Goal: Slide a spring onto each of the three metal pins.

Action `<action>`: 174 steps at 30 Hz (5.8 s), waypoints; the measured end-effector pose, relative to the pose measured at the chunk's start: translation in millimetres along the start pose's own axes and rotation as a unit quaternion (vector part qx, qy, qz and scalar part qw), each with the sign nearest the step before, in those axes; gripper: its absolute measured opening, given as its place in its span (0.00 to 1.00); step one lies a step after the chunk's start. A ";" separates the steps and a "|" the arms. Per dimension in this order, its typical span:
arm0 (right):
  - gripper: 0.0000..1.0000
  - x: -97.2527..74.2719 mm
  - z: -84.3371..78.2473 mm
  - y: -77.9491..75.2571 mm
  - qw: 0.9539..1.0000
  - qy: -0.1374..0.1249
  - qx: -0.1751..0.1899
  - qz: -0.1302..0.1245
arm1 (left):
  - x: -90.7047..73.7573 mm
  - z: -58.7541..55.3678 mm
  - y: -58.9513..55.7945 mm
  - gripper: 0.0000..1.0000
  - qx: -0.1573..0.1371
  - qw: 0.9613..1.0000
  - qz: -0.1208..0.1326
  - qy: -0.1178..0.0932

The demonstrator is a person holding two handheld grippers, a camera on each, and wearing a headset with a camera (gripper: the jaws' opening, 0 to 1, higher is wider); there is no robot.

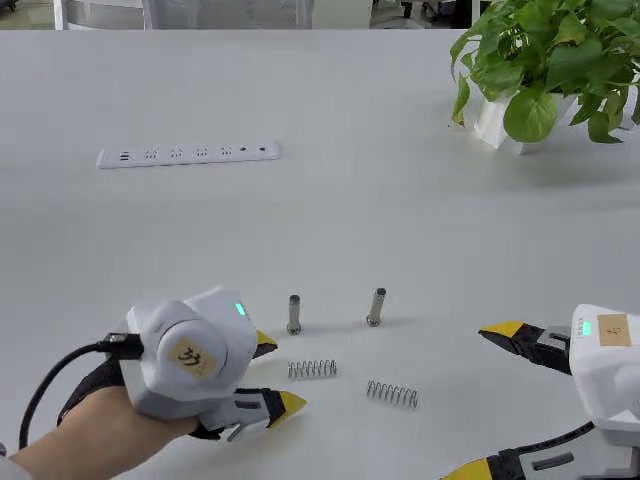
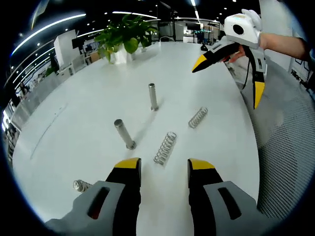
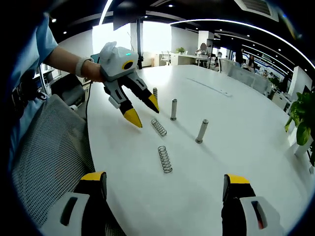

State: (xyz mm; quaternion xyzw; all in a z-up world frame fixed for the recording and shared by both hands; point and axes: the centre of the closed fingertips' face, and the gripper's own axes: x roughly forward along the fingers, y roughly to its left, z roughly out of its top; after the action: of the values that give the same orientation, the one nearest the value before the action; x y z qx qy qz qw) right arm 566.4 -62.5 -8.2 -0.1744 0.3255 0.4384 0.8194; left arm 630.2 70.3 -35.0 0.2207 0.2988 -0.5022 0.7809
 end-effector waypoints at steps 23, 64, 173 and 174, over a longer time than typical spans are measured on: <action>0.98 -1.0 -6.5 6.4 1.000 0.001 0.014 0.001 | 21.0 -3.1 2.8 0.17 0.001 0.994 -0.040 0.099; 0.95 8.3 5.6 17.2 1.000 -0.003 0.005 0.013 | 9.1 -7.9 -12.2 0.07 -0.090 0.995 -0.024 0.042; 0.07 10.8 108.9 79.9 0.956 -0.010 -0.203 0.213 | -48.0 48.4 -81.8 0.06 -0.035 0.984 -0.073 -0.159; 0.07 10.7 109.1 79.8 0.956 -0.010 -0.203 0.212 | -48.0 48.5 -81.5 0.06 -0.035 0.984 -0.073 -0.160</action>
State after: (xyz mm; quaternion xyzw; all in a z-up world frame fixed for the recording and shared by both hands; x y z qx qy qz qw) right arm 545.9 50.6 63.8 -0.2595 0.2514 0.6608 0.6579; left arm 552.2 37.9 29.5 0.0882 0.2028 -0.5759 0.7871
